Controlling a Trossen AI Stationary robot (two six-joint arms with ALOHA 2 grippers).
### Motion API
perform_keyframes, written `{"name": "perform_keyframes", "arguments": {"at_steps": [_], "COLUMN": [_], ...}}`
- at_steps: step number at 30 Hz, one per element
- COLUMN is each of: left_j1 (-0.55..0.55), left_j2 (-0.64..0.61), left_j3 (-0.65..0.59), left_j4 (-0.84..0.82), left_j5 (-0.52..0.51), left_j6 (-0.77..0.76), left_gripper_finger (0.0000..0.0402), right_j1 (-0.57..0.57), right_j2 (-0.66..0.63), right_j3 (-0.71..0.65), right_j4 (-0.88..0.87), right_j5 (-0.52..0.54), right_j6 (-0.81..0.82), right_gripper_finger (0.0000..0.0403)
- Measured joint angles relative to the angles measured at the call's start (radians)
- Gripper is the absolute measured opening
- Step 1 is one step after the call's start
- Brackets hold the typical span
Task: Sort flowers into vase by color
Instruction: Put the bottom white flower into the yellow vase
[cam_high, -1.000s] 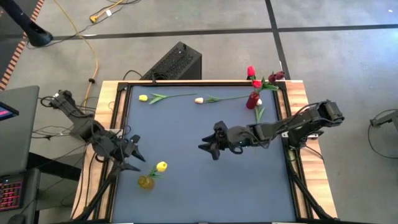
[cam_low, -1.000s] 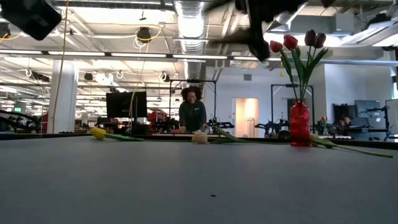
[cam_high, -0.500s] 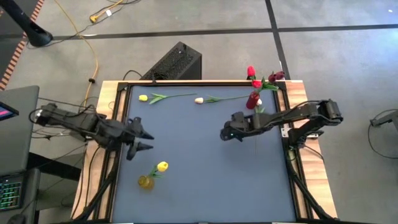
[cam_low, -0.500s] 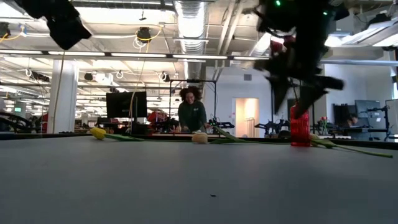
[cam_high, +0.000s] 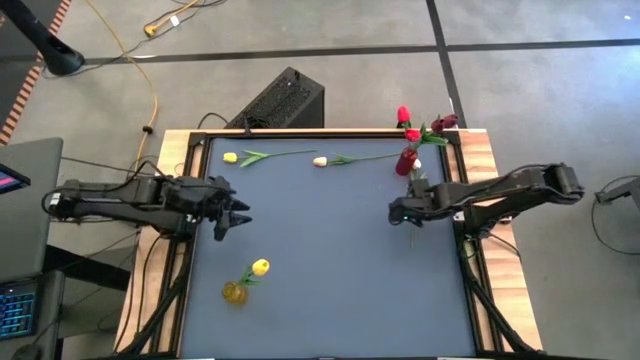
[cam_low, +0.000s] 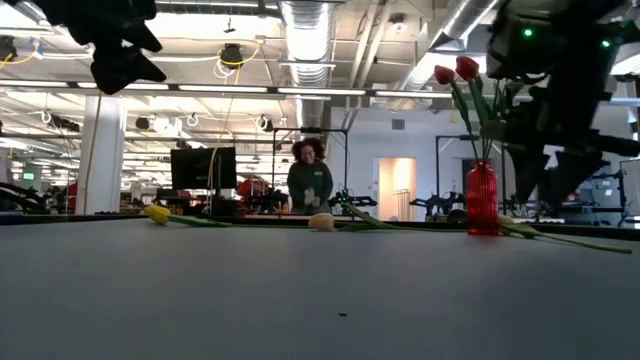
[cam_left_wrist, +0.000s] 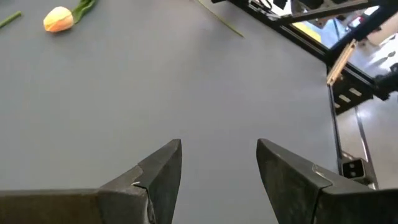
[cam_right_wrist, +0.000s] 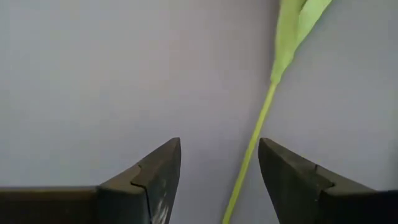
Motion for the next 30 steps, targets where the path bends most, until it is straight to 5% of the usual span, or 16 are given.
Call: {"name": "perform_keyframes", "arguments": {"at_steps": [18,30], "left_j1": [0.074,0.073], "left_j2": [0.122,0.131], "left_j3": [-0.001,-0.001], "left_j4": [0.075,0.077], "left_j5": [0.051,0.049], "left_j6": [-0.008,-0.016], "left_gripper_finger": [0.0196,0.0196], "right_j1": [-0.103,-0.102], "right_j2": [-0.019,0.053], "right_j3": [-0.197,-0.246], "right_j4": [0.152,0.278], "right_j5": [0.076,0.069], "right_j6": [-0.015,-0.002], "right_gripper_finger": [0.0234,0.0157]}}
